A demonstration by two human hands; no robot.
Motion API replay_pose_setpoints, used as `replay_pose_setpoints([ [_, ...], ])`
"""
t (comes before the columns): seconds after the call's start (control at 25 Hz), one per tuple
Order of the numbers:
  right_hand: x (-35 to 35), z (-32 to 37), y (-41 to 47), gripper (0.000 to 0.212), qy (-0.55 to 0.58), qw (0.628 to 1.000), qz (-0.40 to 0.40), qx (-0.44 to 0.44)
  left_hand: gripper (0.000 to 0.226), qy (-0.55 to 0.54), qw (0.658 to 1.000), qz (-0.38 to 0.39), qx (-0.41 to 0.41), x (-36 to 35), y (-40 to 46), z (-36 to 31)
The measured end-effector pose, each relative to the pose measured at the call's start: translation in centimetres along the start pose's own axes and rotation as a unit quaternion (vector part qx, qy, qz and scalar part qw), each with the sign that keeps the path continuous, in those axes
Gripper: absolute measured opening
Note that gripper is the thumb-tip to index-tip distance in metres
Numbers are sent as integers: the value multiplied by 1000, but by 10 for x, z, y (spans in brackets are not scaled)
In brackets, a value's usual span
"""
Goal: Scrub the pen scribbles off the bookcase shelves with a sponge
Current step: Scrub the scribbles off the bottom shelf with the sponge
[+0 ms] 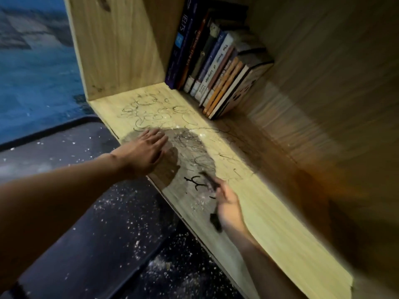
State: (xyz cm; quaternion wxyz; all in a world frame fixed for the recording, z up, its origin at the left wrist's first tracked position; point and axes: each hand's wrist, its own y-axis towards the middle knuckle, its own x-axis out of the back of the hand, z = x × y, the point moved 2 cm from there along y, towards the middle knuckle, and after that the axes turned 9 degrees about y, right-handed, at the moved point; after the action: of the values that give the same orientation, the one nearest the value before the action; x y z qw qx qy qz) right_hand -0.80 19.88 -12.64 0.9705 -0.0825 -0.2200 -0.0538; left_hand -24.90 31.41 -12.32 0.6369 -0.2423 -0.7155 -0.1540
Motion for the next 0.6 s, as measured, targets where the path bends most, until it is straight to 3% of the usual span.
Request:
replay_pose_setpoints([
  [0.08, 29, 3, 13, 37, 119, 980, -150, -58, 77, 32, 999, 7, -30, 7, 7, 24],
  [0.16, 43, -10, 25, 39, 86, 958, -256, -96, 86, 38, 997, 1, -61, 6, 19, 42],
  [0.2, 40, -18, 32, 42, 36, 955, -271, -114, 89, 30, 997, -2, -76, 3, 26, 47],
  [0.28, 21, -35, 49, 50, -92, 959, -235, -130, 89, 9, 996, -4, -83, -5, 35, 52],
  [0.36, -10, -25, 62, 54, -171, 962, -191, -92, 85, -4, 995, -17, -96, -15, 46, 61],
  [0.48, -48, 5, 46, 55, -109, 988, -95, -57, 86, -10, 992, -8, -125, -19, 53, 65],
  [0.6, -54, 27, 14, 51, 59, 995, -32, -77, 85, -8, 990, 6, -142, -15, 51, 60],
])
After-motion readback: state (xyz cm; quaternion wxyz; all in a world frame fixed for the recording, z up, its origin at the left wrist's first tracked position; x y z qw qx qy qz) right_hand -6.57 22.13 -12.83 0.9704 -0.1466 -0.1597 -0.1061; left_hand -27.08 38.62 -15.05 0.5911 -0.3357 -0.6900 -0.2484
